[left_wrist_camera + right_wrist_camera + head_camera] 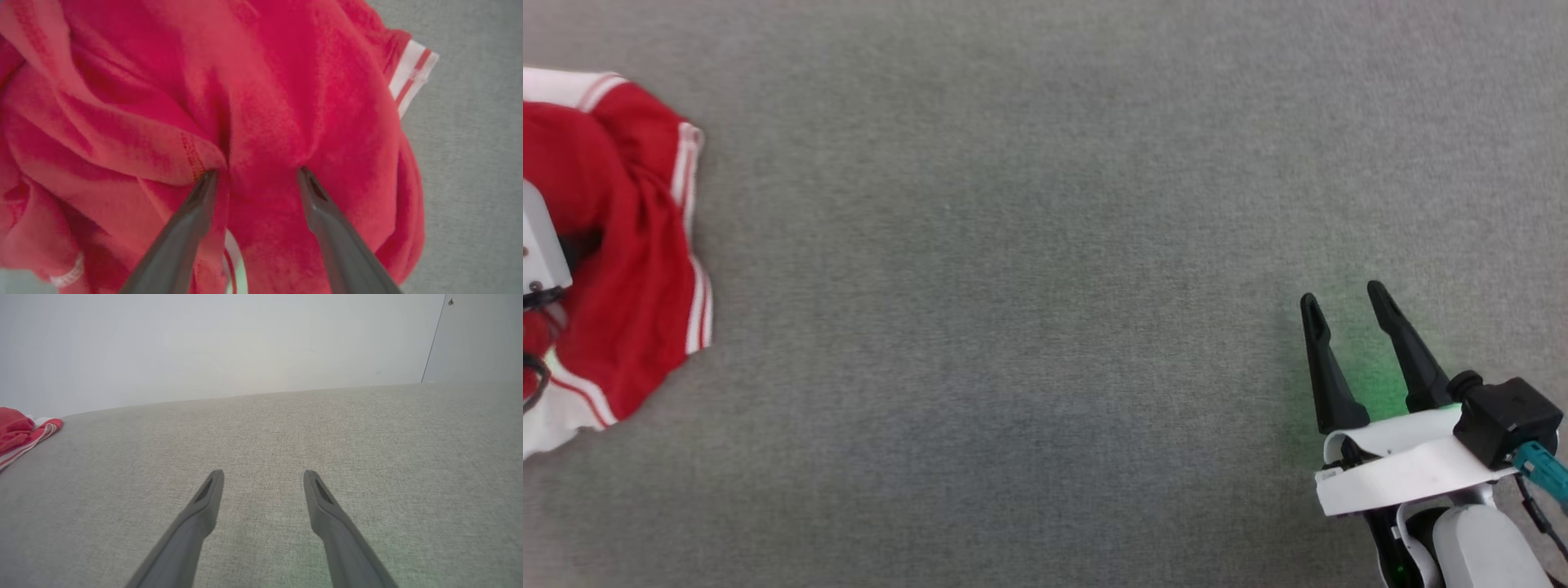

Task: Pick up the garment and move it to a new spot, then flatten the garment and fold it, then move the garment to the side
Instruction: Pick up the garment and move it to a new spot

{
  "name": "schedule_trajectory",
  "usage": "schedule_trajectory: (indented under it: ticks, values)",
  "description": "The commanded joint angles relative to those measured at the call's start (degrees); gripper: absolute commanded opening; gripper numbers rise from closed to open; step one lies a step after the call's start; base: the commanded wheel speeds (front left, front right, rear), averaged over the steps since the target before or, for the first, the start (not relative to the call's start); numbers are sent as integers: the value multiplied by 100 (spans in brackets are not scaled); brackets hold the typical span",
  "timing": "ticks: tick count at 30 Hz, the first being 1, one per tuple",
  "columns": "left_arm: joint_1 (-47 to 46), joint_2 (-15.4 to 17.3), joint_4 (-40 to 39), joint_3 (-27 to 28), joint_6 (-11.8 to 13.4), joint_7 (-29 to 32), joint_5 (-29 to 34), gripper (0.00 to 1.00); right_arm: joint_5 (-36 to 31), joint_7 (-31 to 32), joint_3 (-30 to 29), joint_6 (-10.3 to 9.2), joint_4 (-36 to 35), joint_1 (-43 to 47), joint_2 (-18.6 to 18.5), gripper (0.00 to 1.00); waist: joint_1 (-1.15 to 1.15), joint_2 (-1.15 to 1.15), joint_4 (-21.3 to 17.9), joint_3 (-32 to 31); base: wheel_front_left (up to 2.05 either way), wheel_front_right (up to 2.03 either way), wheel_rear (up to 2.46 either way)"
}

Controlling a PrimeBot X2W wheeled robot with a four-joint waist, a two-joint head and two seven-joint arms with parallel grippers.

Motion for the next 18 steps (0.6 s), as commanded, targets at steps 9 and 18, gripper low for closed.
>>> schedule_trajectory:
  ticks: [9,18]
  values:
    - [29,12,513,-236,169,471,107,100,-59,93,52,2,-210,-136,66,100,0,0,-199,292,0,0,0]
    - [211,-146,976,-140,375,153,6,0,-1,188,2,2,-281,-107,49,100,0,0,-201,241,0,0,0]
